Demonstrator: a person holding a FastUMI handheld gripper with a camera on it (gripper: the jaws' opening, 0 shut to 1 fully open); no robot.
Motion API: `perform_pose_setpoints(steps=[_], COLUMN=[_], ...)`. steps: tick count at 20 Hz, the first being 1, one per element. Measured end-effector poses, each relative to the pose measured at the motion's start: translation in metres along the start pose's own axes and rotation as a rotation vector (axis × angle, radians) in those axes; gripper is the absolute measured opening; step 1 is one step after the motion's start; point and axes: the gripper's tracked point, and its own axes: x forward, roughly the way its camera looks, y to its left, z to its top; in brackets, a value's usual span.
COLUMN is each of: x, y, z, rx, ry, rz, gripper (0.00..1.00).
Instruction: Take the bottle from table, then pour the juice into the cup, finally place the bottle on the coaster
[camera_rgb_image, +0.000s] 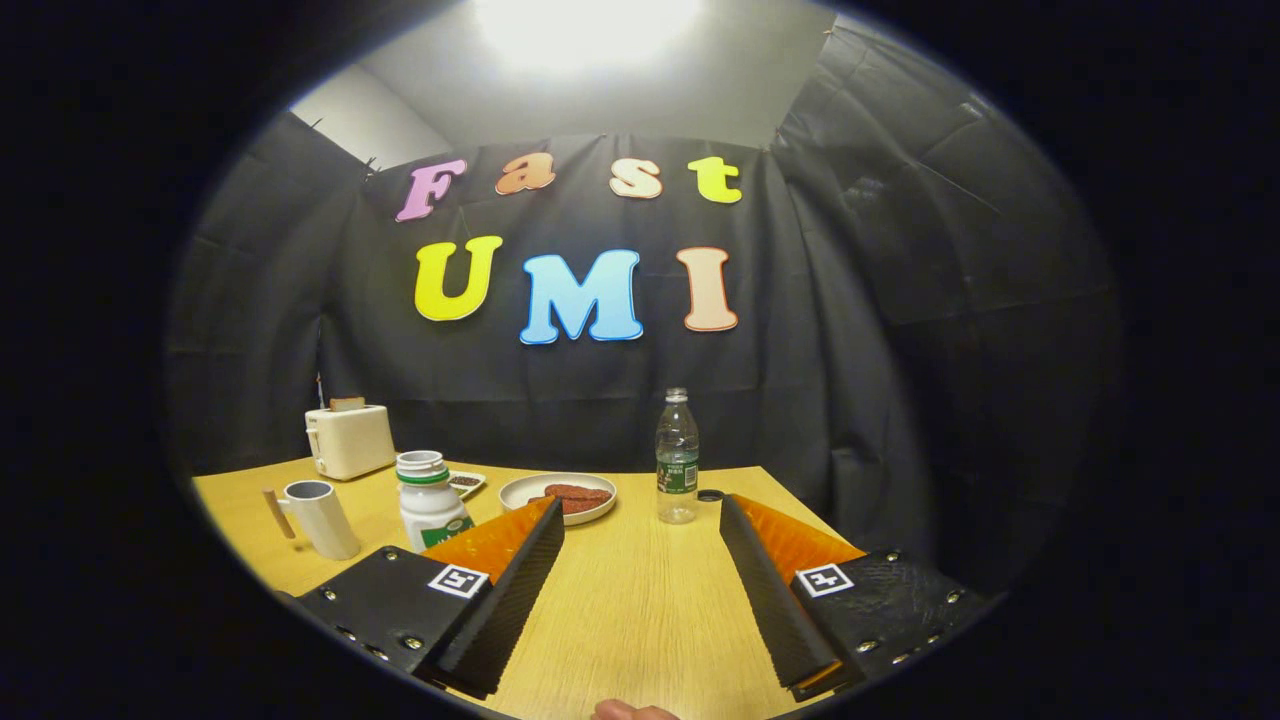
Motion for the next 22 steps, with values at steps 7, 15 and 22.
perform_pose_setpoints(steps=[7,15,22], x=[-0.021,-0.003,0.025], y=[0.061,0.127,0.145], z=[-0.02,-0.048,-0.063], rx=[0.01,0.026,-0.02], ry=[0.045,0.088,0.095], rz=[0.08,0.143,0.113], gripper=[0.96,0.96,0.97])
